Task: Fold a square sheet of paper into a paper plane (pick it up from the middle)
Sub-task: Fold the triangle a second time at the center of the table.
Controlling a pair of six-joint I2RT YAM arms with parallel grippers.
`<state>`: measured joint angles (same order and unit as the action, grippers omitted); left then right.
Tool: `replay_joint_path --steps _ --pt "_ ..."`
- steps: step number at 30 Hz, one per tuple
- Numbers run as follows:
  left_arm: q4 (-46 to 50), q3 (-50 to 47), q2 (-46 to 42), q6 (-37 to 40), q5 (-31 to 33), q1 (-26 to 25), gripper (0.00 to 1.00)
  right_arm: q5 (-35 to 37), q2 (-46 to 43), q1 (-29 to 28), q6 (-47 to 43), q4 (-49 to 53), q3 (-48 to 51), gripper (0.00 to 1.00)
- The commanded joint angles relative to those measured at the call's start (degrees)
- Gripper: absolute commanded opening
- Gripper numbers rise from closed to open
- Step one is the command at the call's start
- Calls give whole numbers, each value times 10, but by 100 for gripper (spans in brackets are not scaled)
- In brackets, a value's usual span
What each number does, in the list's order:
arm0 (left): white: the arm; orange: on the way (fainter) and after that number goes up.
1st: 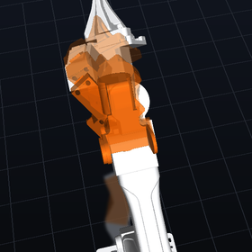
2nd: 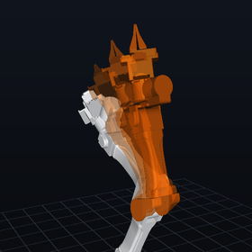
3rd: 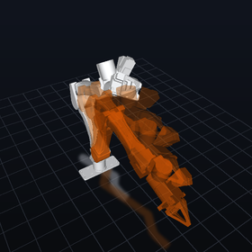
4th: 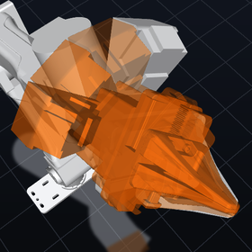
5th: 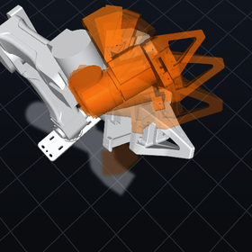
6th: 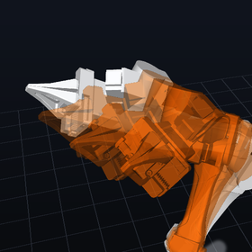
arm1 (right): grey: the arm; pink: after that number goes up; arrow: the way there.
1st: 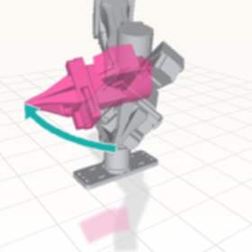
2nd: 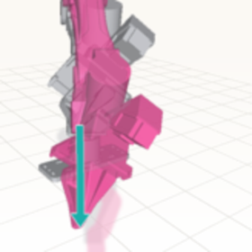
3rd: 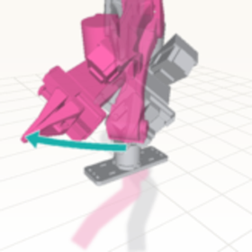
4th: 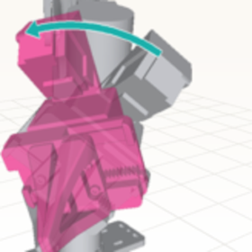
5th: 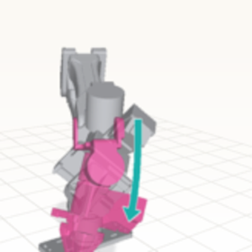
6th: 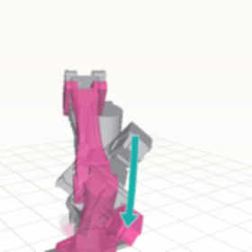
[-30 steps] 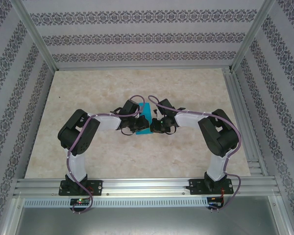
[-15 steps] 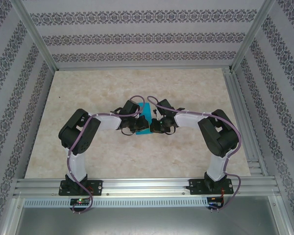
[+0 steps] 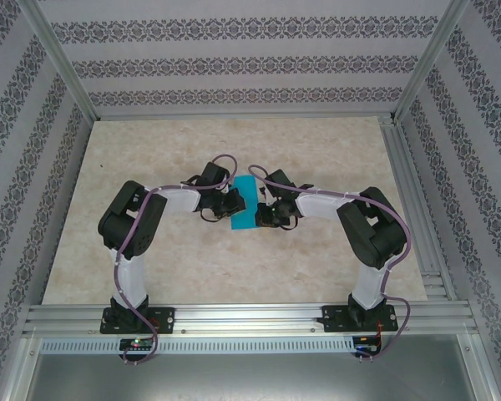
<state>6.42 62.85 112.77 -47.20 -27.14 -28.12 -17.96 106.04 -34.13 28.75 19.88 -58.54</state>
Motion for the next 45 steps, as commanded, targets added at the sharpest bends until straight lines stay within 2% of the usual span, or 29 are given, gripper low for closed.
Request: replay_joint_path --steps 1,11,19,27,35,45 --pt "42 17 22 32 71 35 11 74 43 -6 -11 80 29 11" --pt "58 16 12 54 88 61 11 75 40 -5 -9 77 28 12" --pt "39 2 -68 69 69 61 13 38 -5 -5 7 39 15 12" --pt "12 -40 -108 61 35 23 15 -7 -75 -8 32 -12 -22 16" --pt "-47 -63 -77 27 1 3 14 -19 -37 -16 28 -13 -49 16" --pt "-52 -58 -80 25 15 2 13 -28 25 -15 27 -23 -75 15"
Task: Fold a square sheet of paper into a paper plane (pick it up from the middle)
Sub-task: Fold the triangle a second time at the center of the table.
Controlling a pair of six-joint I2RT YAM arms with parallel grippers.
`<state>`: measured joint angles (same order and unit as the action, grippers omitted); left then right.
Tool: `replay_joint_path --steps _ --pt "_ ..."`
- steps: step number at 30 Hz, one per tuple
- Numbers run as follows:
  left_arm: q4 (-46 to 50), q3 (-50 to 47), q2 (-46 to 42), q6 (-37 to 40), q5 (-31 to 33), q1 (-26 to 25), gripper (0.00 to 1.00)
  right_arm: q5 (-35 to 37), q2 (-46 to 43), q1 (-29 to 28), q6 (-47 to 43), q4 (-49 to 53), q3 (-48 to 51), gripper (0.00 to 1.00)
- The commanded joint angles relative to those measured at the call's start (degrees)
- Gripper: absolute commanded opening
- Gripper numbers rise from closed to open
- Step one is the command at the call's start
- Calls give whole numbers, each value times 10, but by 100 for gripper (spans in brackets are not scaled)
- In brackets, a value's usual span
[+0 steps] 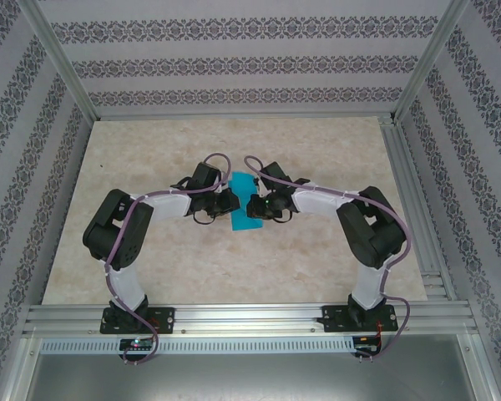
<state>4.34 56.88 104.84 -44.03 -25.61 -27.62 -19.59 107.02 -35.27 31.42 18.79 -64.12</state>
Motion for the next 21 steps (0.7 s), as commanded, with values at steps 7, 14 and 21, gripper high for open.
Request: replay_joint_path --steps 7,14,21 --pt "-56 8 10 -11 -12 -3 13 -19 40 2 1 -14 -19 14" --pt "-75 14 30 -20 -22 -3 13 -23 50 4 0 -10 -19 14" --pt "-59 -25 -24 -16 76 -4 13 -22 44 8 1 -6 -22 13"
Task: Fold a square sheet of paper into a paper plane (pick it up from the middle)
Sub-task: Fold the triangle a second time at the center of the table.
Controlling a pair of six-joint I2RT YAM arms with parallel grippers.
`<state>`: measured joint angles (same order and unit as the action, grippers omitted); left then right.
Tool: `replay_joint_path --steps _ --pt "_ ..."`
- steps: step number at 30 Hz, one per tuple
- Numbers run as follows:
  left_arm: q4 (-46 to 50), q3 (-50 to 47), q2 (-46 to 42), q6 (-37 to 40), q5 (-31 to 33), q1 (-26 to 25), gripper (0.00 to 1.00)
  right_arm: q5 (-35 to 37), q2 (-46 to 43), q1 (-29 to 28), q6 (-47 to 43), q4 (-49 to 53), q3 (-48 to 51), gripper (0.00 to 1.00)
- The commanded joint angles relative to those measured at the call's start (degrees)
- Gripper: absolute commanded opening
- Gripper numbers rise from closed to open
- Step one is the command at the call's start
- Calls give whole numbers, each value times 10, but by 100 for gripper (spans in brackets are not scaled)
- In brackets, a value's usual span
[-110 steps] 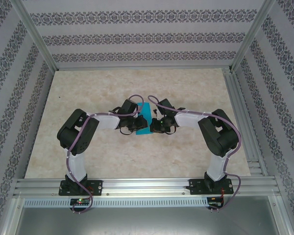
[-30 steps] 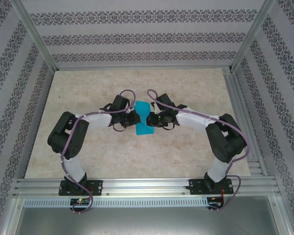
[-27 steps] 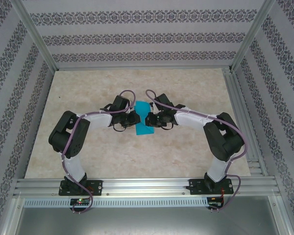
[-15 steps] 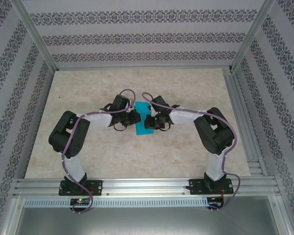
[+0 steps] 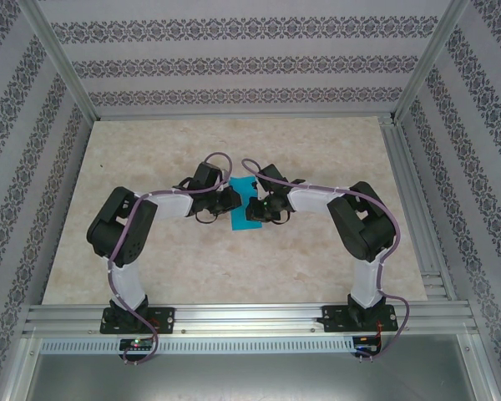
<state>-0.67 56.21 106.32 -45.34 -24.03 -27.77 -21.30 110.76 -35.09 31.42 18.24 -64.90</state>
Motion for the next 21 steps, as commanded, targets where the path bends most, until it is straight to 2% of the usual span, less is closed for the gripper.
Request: replay_joint_path --steps 1,6,14,21 --pt "-7 -24 -48 -3 74 -2 13 -5 5 7 1 -1 -14 13" --pt "-16 -42 -70 -7 99 -2 13 -5 1 8 0 0 -14 13" --pt "-94 -61 -71 -14 47 -2 14 -5 0 9 1 1 -14 13" --pt "-92 -21 -15 -8 -22 -12 14 -14 -1 10 5 -7 -10 14"
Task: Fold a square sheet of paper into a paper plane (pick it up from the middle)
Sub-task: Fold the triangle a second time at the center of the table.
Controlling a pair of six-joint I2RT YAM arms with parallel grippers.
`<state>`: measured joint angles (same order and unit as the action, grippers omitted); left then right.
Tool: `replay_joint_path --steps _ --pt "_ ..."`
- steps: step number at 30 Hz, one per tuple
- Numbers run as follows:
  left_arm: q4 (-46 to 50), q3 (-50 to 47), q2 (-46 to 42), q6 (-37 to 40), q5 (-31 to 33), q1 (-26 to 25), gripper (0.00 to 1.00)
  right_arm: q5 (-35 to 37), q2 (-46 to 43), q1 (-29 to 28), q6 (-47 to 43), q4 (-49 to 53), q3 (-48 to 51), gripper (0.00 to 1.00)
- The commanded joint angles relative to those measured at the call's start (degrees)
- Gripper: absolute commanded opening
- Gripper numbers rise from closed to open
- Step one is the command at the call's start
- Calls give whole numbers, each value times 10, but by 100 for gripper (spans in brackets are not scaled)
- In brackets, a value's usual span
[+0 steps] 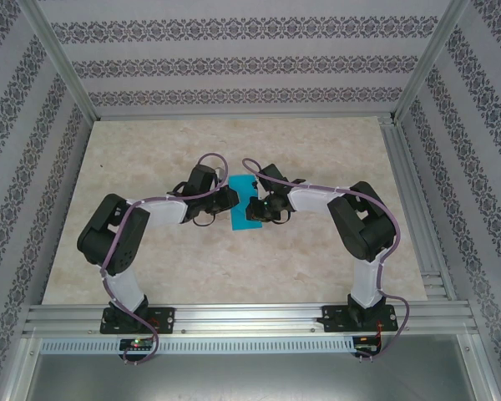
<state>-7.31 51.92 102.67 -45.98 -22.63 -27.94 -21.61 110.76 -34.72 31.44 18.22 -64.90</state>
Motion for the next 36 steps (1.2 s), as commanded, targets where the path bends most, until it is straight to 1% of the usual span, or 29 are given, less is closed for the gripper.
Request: replay_joint_path --steps 1,5,10,16,28,36 --pt "-17 30 29 -1 -36 -11 14 -12 -3 7 5 -10 -9 14" --pt "8 46 51 0 -29 -14 13 -20 -14 8 8 -22 -2 14" --pt "39 53 63 0 -5 -13 12 -23 -19 11 8 -22 -1 15" --pt "74 63 77 -1 15 -13 11 -16 -12 12 4 -7 9 15" --pt "135 75 91 -3 59 -14 11 -13 -41 11 -30 49 47 15" --pt "147 79 97 -5 65 -14 11 -5 -61 12 -34 65 81 15"
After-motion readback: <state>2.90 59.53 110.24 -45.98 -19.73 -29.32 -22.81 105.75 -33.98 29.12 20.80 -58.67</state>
